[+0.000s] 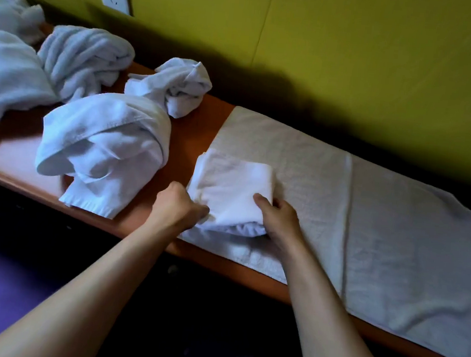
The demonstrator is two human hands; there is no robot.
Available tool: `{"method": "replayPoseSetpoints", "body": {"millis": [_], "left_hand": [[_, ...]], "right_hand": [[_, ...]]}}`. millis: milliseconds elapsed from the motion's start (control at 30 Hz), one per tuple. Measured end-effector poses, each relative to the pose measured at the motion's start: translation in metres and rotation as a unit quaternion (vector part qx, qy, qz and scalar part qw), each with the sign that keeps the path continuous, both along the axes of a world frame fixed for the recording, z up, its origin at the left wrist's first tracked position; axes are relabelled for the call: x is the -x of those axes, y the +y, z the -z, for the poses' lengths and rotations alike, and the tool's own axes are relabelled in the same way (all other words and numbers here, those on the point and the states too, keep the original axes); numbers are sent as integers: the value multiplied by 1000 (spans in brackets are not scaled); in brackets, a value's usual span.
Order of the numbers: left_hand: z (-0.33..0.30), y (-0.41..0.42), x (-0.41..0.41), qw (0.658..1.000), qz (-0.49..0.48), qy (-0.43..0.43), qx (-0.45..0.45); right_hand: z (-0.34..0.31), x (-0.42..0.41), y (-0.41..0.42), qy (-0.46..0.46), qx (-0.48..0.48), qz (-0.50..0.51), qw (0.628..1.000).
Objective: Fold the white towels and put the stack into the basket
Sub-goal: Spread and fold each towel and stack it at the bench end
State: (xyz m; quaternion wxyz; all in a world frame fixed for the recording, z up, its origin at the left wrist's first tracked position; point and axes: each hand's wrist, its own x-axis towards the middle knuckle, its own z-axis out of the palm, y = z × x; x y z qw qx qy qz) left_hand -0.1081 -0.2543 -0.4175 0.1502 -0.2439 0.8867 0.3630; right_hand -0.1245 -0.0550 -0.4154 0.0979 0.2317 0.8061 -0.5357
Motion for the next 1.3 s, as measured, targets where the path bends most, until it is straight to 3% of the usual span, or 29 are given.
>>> {"method": "replayPoseSetpoints", "body": {"millis": [100,233,533,967,1300], "left_hand": [[0,1,0,1000,-5,-2,-21],[-11,9,-3,996,-8,68,-59],[-44,71,-22,973,37,159,-163],[-59,257,-62,953,204,135,-178],[-38,421,-108,910,356,90,-194]], "right_hand": [[-3,1,-1,20,0,-16,1000],[-6,-3,7,86,-34,-37,995],[-31,-23,76,164,1,17,986],[-47,-107,267,186,-32,134,973],[-18,-192,431,168,-102,263,945]]}}
